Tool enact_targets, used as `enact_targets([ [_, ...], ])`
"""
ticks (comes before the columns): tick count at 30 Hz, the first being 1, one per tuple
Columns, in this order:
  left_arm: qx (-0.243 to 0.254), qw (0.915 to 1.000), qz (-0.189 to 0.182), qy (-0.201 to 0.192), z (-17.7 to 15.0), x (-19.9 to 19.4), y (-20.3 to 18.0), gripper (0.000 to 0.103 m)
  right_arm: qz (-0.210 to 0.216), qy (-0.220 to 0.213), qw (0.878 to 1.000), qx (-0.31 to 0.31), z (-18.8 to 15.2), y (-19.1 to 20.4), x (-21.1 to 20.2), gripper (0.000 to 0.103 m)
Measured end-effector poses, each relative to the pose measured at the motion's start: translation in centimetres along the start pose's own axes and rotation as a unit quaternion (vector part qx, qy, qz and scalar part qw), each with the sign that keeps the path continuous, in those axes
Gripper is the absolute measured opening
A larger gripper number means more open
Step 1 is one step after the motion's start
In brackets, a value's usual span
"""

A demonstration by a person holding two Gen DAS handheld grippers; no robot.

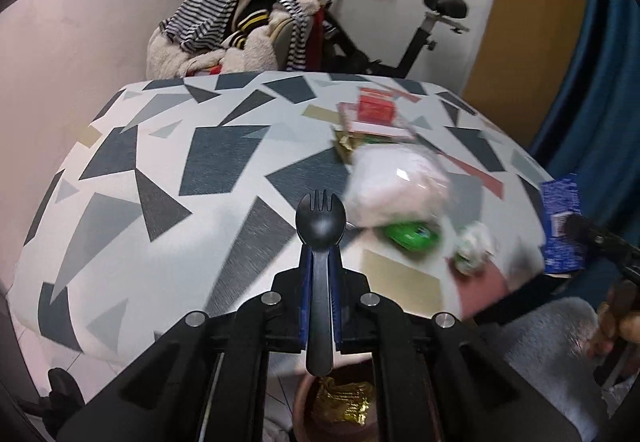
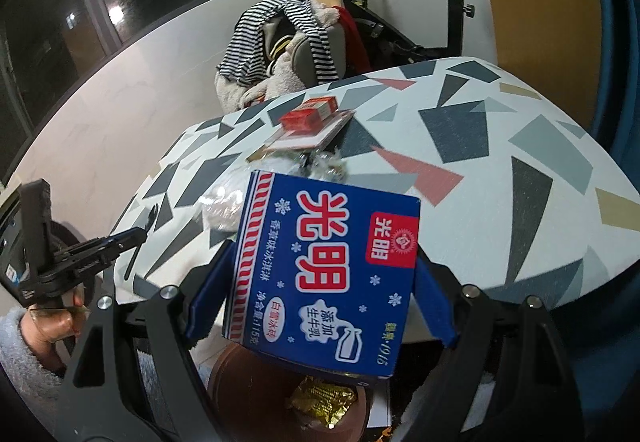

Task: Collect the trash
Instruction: 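Carry the carton and spoon over the bin and open both grippers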

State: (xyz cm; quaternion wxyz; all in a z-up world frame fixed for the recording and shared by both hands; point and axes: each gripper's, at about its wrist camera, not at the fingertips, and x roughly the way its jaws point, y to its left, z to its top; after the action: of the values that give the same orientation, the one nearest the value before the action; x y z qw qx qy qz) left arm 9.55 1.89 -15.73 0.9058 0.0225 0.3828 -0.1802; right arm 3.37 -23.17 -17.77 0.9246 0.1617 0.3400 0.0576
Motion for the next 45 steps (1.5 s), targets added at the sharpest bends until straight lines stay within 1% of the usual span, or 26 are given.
enact_targets([
  [5, 0.011, 0.9996, -0.025, -0.010, -2.1, -3.0, -1.9, 0.009, 0.010, 0.011, 1.000, -0.016, -1.6, 1.5, -0.5, 0.081],
  [8, 0.019, 0.9991, -0.034, -0.015, -3.4, -4.3, -3.0, 0.009, 0.012, 0.020, 0.999, -0.029, -2.9, 2.6, -0.5, 0.081],
  [11, 0.024, 0.9988, -0.039, -0.016, -4.7, -5.1, -3.8, 0.009, 0.023, 0.034, 0.999, -0.034, -4.4, 3.6, -0.2, 0.081],
  [15, 0.023, 0.9988, -0.043, -0.009, -6.3, -5.3, -4.0, 0.009, 0.048, 0.075, 0.996, -0.029, -6.9, 4.9, 1.3, 0.082],
  [17, 0.017, 0.9988, -0.045, -0.004, -6.9, -5.2, -3.9, 0.009, 0.058, 0.094, 0.993, -0.036, -8.2, 5.6, 2.3, 0.081],
  [20, 0.015, 0.9991, -0.040, 0.002, -7.8, -5.1, -3.6, 0.009, 0.069, 0.125, 0.989, -0.043, -10.2, 6.1, 4.2, 0.081],
  [23, 0.007, 0.9992, -0.039, 0.007, -8.4, -4.7, -3.2, 0.009, 0.058, 0.156, 0.985, -0.050, -12.1, 5.9, 6.3, 0.082],
  [24, 0.005, 0.9992, -0.039, 0.009, -8.6, -4.5, -3.1, 0.009, 0.048, 0.171, 0.983, -0.053, -12.8, 5.6, 7.4, 0.082],
  [28, 0.010, 0.9993, -0.034, 0.014, -9.3, -3.7, -3.2, 0.009, 0.023, 0.214, 0.976, -0.044, -14.4, 4.8, 10.2, 0.082],
  [30, 0.013, 0.9992, -0.034, 0.017, -9.7, -3.3, -3.1, 0.009, 0.015, 0.227, 0.973, -0.040, -14.9, 4.5, 11.1, 0.082],
  [33, 0.011, 0.9991, -0.034, 0.022, -10.1, -2.8, -2.9, 0.009, 0.008, 0.231, 0.972, -0.036, -15.2, 4.4, 11.7, 0.082],
  [38, 0.002, 0.9991, -0.035, 0.024, -10.3, -2.4, -2.3, 0.009, 0.000, 0.224, 0.974, -0.014, -14.6, 3.8, 11.9, 0.086],
  [41, 0.005, 0.9990, -0.037, 0.024, -10.5, -2.5, -2.4, 0.009, -0.004, 0.215, 0.977, -0.012, -14.3, 3.7, 11.7, 0.088],
  [45, 0.006, 0.9988, -0.041, 0.024, -10.9, -2.6, -2.4, 0.009, -0.003, 0.187, 0.982, -0.017, -13.6, 3.7, 10.4, 0.089],
])
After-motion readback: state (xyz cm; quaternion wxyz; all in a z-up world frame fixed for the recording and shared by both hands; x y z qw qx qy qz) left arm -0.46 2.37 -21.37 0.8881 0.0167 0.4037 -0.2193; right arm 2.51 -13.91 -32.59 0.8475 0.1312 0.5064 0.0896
